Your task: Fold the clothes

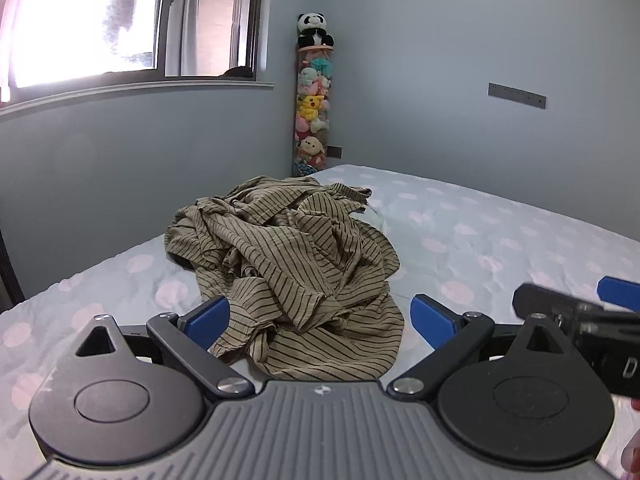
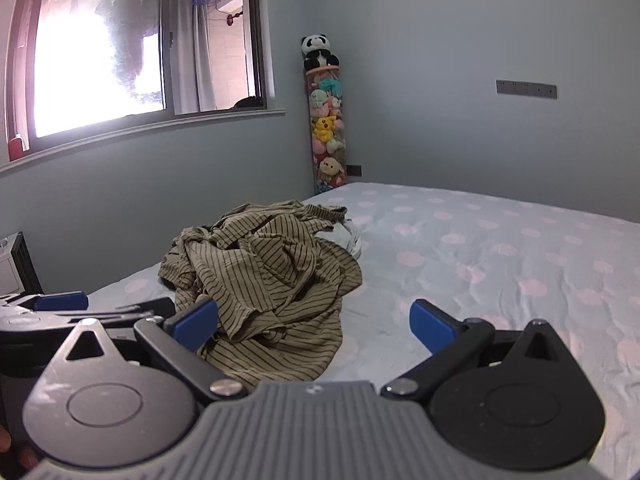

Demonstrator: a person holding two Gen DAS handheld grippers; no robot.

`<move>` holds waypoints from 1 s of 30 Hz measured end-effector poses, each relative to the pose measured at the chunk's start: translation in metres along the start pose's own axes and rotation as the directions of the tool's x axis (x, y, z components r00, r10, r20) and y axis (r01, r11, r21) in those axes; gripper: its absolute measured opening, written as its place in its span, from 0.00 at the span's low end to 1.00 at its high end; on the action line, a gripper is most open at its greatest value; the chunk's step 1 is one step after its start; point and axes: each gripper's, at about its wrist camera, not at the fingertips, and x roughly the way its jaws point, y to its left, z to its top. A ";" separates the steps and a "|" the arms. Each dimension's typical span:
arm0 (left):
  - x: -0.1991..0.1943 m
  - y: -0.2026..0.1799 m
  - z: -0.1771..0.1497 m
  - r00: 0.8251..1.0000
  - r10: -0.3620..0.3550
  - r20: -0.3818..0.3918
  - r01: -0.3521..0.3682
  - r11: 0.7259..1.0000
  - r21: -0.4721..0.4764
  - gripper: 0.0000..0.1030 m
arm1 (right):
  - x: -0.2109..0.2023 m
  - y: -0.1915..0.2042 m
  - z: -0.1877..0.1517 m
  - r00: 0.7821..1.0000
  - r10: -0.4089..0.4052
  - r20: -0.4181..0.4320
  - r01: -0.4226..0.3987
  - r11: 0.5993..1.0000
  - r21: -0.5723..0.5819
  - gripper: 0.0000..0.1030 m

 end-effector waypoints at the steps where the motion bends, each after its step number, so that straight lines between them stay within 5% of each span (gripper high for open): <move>1: 0.000 -0.001 0.000 1.000 0.001 -0.003 -0.001 1.000 0.003 0.96 | 0.000 0.000 0.000 1.000 -0.004 0.002 0.004 1.000 0.001 0.99; 30: 0.006 0.000 -0.005 0.999 0.008 -0.050 -0.008 1.000 0.003 0.96 | 0.008 0.001 -0.007 0.998 -0.045 -0.032 0.045 0.999 0.009 0.99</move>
